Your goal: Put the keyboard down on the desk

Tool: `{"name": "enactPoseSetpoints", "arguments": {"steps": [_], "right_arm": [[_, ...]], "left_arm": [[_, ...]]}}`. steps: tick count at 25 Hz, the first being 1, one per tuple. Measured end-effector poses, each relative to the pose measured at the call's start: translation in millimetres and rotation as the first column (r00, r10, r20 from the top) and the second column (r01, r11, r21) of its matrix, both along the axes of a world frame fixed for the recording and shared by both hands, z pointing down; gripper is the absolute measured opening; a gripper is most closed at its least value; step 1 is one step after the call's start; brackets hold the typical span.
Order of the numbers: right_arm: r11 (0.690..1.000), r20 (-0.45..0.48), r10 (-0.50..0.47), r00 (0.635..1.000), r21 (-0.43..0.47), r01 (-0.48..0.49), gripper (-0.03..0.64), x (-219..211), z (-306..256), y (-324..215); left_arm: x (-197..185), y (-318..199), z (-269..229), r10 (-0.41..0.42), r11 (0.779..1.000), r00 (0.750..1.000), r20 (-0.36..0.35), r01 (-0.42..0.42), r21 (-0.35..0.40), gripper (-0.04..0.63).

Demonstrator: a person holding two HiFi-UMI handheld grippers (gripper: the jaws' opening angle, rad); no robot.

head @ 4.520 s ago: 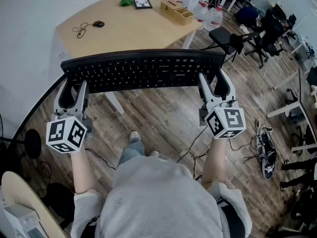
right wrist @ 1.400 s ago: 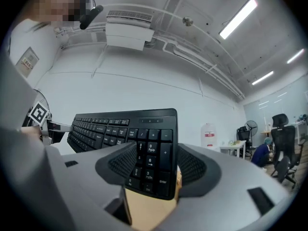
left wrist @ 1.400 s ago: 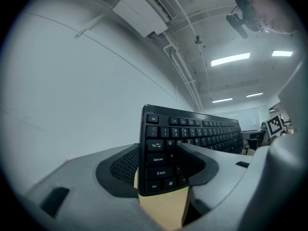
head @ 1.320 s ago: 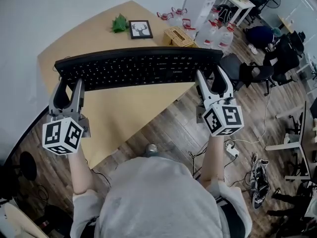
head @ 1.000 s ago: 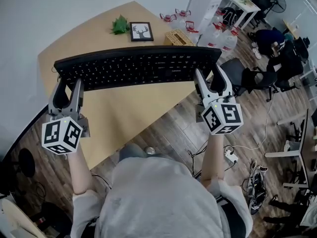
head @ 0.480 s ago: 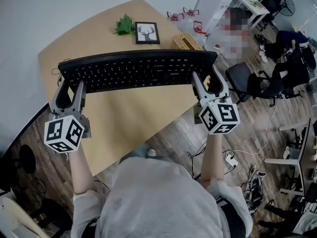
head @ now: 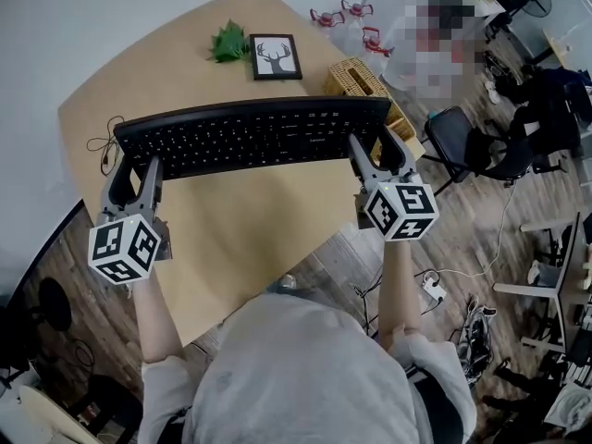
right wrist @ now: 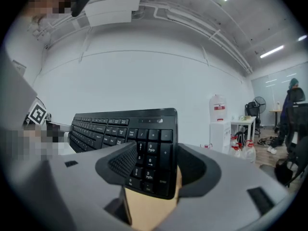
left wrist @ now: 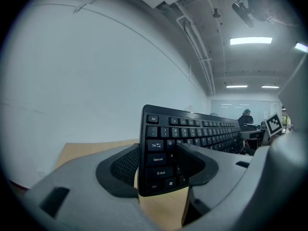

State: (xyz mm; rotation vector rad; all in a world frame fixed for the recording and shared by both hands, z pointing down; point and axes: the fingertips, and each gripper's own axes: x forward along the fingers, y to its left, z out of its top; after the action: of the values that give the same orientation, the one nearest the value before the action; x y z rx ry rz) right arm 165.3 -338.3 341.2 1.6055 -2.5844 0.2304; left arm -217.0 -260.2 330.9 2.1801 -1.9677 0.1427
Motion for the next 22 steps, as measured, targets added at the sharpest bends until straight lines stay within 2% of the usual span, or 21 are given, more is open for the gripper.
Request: {"name": "enactPoseSetpoints", "arguments": {"steps": [11,18,22], "right_arm": [[0.989,-0.032,0.021,0.999,-0.145,-0.026,0.255,-20,69,-40],[0.970,-0.050,0.025,0.998,-0.241,-0.036,0.255,-28,116,-58],[0.954,-0.068,0.026,0.997,-0.297,-0.045,0.255,-37,162,-87]], "left_arm": [[-22,-48,71,0.016,0.990,0.999,-0.029,-0.020,-0.139,0.232],[-30,-69,118,0.018,0.972,0.999,-0.045,-0.028,-0.232,0.232],[-39,-100,166,0.020,0.958,0.998,-0.062,-0.037,-0.285,0.232]]}}
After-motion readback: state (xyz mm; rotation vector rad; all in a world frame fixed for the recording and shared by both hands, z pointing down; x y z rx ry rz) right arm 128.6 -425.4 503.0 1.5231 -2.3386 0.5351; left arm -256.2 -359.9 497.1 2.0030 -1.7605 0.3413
